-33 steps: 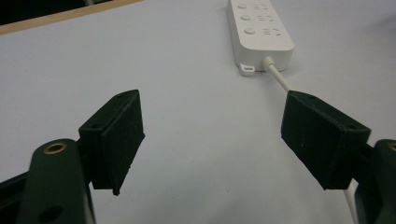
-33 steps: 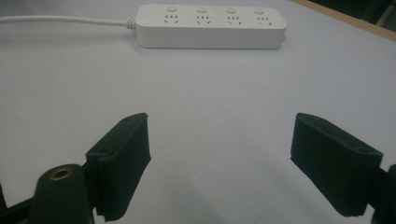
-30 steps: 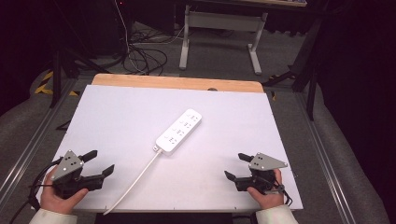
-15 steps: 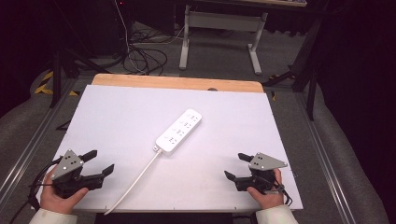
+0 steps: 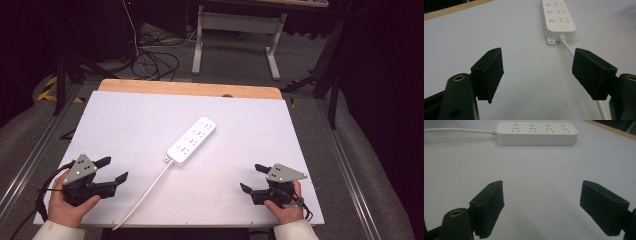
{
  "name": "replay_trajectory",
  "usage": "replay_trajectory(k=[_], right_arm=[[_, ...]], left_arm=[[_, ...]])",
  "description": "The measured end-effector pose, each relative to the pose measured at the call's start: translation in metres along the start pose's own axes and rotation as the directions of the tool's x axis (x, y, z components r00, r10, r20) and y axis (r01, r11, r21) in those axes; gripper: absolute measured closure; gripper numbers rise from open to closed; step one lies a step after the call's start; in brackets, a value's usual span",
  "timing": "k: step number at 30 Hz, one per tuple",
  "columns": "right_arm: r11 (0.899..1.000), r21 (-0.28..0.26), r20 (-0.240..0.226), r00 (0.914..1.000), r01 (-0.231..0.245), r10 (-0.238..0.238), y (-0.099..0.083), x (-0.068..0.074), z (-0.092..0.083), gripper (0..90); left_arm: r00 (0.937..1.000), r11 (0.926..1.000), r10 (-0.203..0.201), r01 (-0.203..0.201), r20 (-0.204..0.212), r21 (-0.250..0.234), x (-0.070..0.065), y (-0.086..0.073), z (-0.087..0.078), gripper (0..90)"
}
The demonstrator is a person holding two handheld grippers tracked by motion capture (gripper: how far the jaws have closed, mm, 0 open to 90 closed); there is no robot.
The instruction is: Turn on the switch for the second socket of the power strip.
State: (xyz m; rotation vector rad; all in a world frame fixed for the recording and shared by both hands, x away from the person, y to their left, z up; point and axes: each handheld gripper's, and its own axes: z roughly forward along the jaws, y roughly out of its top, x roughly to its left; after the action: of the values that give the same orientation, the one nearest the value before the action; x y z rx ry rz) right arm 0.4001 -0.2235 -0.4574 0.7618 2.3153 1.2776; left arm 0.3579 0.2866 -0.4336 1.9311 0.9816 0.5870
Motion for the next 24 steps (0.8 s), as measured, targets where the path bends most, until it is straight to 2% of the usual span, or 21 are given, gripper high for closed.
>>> replay_trajectory(k=[6,24], right_arm=[[1.0,-0.001,-0.001,1.0,0.0,0.0,0.0,0.0,0.0,19.7],[1.0,-0.002,-0.001,1.0,-0.001,0.001,-0.001,0.0,-0.001,19.5]], left_arm=[[0.9993,0.9999,0.006,-0.006,0.037,0.01,0.0,0.014,0.006,27.6],[0.9971,0.9986,0.051,-0.052,0.057,0.015,-0.004,0.054,0.025,32.5]])
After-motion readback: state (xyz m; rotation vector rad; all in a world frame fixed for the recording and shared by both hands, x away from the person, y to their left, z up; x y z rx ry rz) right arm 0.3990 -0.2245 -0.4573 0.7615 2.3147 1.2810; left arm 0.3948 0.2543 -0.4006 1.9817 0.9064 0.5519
